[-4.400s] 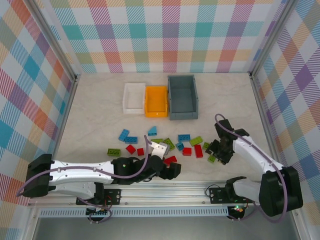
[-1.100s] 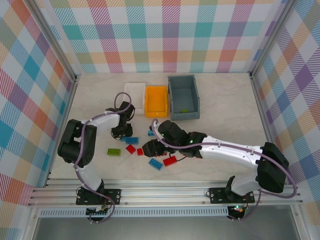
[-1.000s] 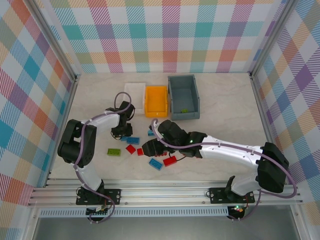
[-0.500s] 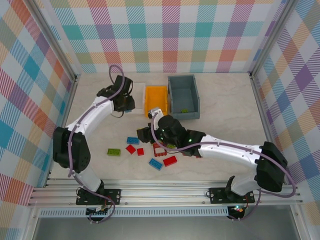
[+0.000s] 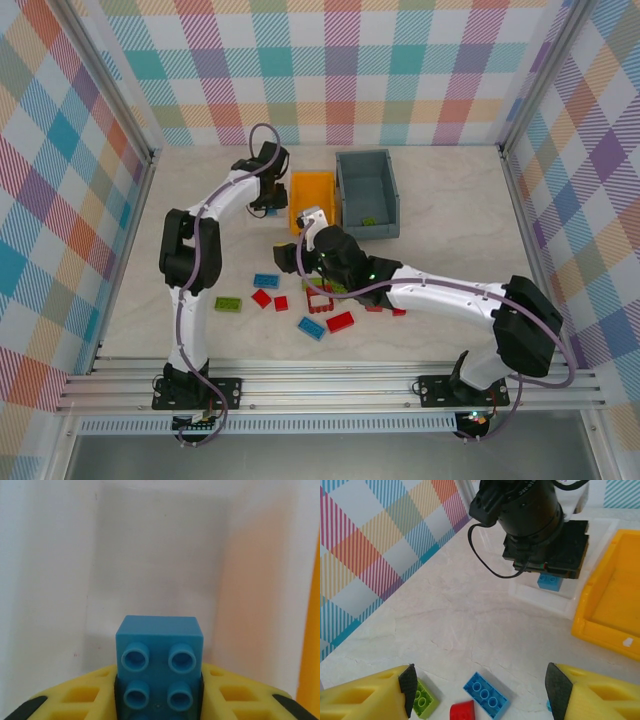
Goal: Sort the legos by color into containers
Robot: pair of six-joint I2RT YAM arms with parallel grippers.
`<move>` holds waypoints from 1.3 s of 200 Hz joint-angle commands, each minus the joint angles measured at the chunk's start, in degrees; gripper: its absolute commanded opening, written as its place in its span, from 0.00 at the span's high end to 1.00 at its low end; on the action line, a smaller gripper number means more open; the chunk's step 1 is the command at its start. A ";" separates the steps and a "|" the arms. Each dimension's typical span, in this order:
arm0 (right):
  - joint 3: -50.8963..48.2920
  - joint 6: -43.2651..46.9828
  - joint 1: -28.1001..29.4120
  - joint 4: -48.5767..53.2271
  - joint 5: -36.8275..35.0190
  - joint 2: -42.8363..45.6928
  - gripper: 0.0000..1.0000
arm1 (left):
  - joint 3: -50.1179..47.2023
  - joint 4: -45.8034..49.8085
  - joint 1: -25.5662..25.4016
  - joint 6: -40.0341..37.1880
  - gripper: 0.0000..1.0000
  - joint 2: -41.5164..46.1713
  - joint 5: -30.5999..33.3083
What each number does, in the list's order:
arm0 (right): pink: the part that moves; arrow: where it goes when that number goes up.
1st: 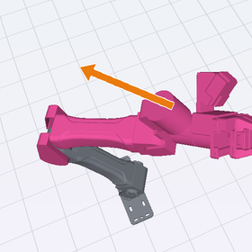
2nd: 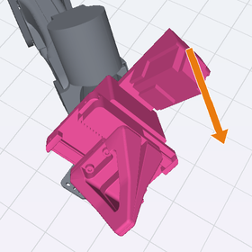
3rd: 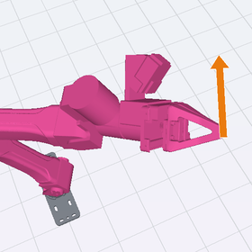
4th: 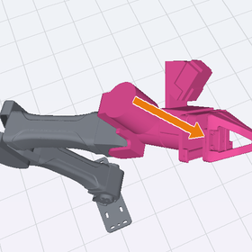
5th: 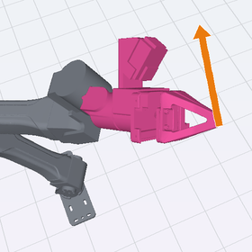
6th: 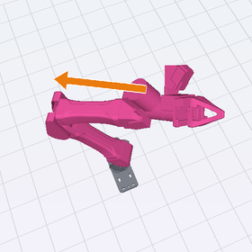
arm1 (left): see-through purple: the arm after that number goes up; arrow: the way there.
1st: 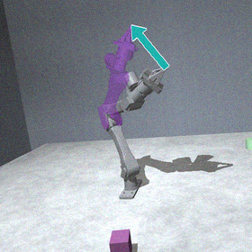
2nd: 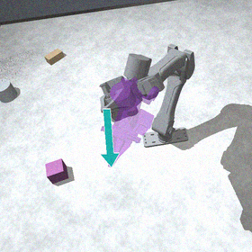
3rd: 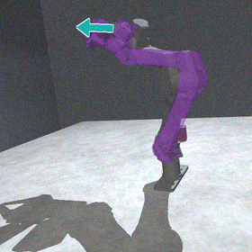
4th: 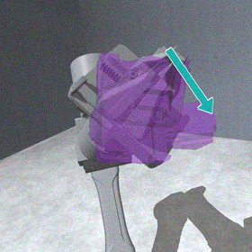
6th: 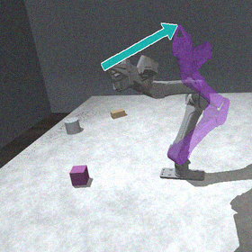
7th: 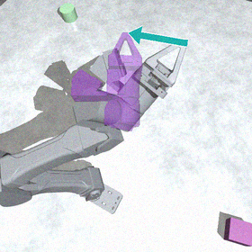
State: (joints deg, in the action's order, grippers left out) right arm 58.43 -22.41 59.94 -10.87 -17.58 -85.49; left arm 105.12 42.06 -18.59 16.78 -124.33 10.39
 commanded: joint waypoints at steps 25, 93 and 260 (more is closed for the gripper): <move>-2.93 -2.28 -0.55 0.35 -0.21 1.82 0.28 | 3.33 2.02 1.36 -1.58 0.41 -1.28 -0.05; -6.14 -10.63 -0.84 17.52 -9.83 8.92 0.33 | -1.33 1.51 0.82 2.21 0.33 10.56 -1.95; -16.43 -13.53 -23.47 50.36 9.99 4.91 0.46 | -61.54 -29.86 -65.98 39.52 0.31 59.12 31.94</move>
State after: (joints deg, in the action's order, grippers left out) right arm 42.09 -39.11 37.76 40.64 -10.50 -77.80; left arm 43.81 16.29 -80.09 50.22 -64.99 32.12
